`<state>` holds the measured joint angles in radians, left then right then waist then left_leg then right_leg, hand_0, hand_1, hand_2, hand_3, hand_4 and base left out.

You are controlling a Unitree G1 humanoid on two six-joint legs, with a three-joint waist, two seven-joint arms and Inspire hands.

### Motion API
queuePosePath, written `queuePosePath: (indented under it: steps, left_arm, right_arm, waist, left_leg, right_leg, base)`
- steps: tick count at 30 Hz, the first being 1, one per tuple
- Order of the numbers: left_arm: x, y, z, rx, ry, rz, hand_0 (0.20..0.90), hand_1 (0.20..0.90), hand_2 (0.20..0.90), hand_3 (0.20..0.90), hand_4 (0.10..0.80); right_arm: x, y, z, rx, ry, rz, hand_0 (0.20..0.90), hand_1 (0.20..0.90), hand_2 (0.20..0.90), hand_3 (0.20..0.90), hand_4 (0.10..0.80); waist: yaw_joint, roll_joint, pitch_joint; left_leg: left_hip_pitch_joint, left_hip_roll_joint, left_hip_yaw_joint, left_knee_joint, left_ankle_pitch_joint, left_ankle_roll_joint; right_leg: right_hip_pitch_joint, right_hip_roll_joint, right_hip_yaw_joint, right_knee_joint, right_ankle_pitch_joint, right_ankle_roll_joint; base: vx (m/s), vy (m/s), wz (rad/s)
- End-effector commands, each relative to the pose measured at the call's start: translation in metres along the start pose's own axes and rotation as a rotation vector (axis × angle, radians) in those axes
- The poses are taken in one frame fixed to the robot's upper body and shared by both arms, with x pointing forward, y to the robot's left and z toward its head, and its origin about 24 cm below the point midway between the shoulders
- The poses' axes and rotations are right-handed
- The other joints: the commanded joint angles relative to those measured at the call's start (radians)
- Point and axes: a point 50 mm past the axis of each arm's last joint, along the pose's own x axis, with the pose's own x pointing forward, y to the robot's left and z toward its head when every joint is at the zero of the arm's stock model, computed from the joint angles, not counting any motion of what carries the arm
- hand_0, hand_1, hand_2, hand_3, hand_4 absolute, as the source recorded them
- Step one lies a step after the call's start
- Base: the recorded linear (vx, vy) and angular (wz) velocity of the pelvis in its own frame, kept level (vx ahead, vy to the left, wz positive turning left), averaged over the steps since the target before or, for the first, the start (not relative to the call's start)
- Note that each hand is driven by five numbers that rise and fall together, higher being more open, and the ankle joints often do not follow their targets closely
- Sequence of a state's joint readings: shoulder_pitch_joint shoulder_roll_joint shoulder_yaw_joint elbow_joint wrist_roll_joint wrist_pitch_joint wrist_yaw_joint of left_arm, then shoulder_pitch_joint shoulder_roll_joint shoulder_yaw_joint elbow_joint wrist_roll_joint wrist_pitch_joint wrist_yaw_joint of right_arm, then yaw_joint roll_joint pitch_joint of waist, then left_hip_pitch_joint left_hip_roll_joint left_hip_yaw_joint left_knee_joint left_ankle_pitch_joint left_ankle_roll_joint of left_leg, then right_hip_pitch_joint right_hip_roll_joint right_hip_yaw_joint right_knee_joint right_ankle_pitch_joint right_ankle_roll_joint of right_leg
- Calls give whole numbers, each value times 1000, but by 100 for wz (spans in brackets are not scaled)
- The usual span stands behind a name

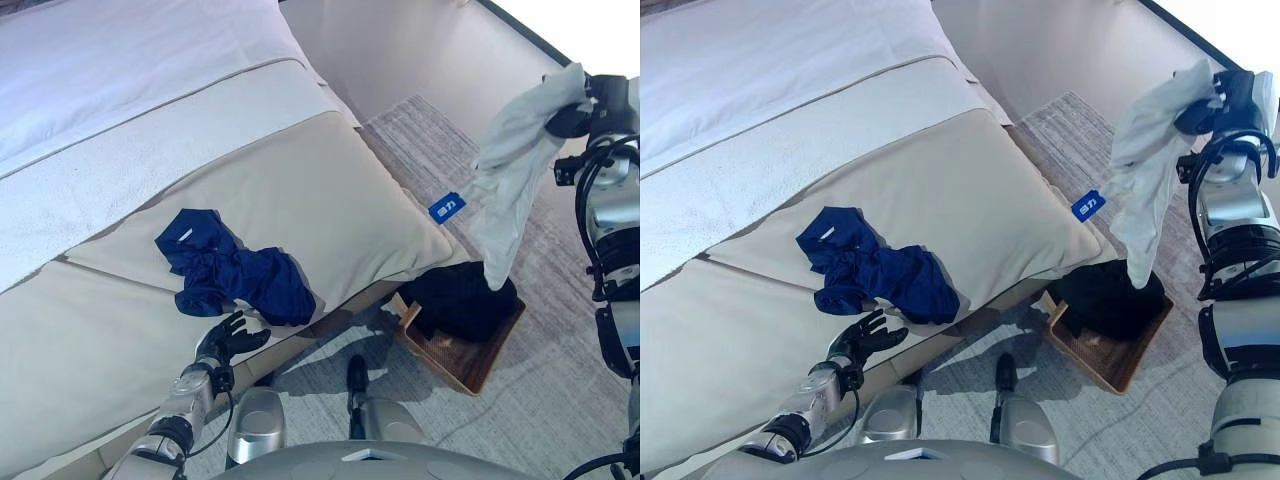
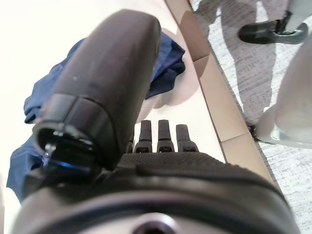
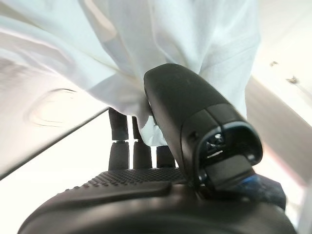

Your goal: Pick up the clothes from the bed and place them into the basket

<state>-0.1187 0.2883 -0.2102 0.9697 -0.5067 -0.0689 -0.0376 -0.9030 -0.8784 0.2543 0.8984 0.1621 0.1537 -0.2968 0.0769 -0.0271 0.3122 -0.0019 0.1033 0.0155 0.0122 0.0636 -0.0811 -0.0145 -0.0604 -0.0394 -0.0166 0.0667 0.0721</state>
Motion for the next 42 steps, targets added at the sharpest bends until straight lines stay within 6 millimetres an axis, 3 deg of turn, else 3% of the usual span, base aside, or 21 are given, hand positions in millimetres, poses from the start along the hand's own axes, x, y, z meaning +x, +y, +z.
queuePosePath:
  steps: [1, 6, 17, 19, 23, 27, 29, 34, 42]
  left_arm:
    - [-1, 9, 5, 92, -35, -18, 900, 900, 900, 900, 800]
    - [2, 1, 19, 57, -100, -48, 900, 900, 900, 900, 800]
    - [4, -6, 33, -26, -180, -50, 900, 900, 900, 900, 800]
    - [3, -7, 32, -41, -185, -50, 900, 900, 900, 900, 800]
    - [1, -10, 23, -87, -187, -43, 900, 900, 900, 900, 800]
    - [0, -9, 18, -129, -182, -22, 900, 900, 900, 900, 800]
    - [0, -7, 17, -152, -170, -4, 900, 900, 900, 900, 800]
    - [-1, -4, 9, -156, -147, 16, 900, 900, 900, 900, 800]
    - [-1, -2, 9, -156, -141, 27, 900, 900, 900, 900, 800]
  right_arm:
    - [4, -21, 44, -36, -180, -88, 300, 300, 300, 200, 100]
    - [-1, -8, 23, -64, -136, -82, 300, 300, 300, 200, 100]
    - [-12, 2, 12, -44, -178, -139, 300, 300, 300, 200, 100]
    - [-16, -1, 19, -4, -240, -212, 300, 300, 300, 200, 100]
    - [-41, -15, 55, 159, -540, -463, 300, 300, 300, 200, 100]
    - [-73, -24, 77, 252, -748, -590, 300, 300, 300, 200, 100]
    - [-90, -32, 78, 306, -818, -656, 300, 300, 300, 200, 100]
    - [-96, -45, 59, 413, -776, -700, 300, 300, 300, 200, 100]
    - [-94, -41, 45, 420, -697, -684, 300, 300, 300, 200, 100]
  waist:
    - [2, 17, -32]
    - [-33, 70, 35]
    - [-89, 148, 121]
    - [-95, 157, 128]
    - [-121, 173, 135]
    - [-146, 169, 131]
    - [-165, 156, 117]
    - [-183, 127, 86]
    - [-186, 104, 67]
  left_leg:
    - [-109, -27, -67, 157, -48, -6]
    - [-158, -39, -69, 180, -35, -7]
    - [-248, -48, -51, 221, -11, -2]
    - [-250, -50, -48, 216, -7, -1]
    - [-247, -49, -36, 191, -7, 2]
    - [-239, -48, -20, 175, -15, 6]
    - [-230, -45, -6, 169, -24, 6]
    - [-221, -39, 10, 173, -33, 4]
    - [-218, -35, 22, 173, -41, 7]
  right_leg:
    - [-25, -10, -100, 144, -107, -63]
    - [-96, -18, -87, 187, -115, -72]
    - [-241, -23, -54, 293, -146, -87]
    - [-251, -21, -48, 296, -146, -87]
    - [-267, -12, -26, 286, -143, -83]
    - [-271, -6, -6, 277, -141, -78]
    - [-265, -2, 8, 263, -137, -73]
    - [-246, 3, 24, 216, -115, -67]
    - [-233, 4, 31, 189, -96, -60]
  base:
    - [-113, -42, -5]
    - [-146, -17, -5]
    - [-112, 34, -11]
    - [-41, 37, -10]
    - [-29, 66, -7]
    - [-16, 61, -15]
    - [0, 40, -4]
    - [-1, 0, -6]
    - [-7, 0, -3]
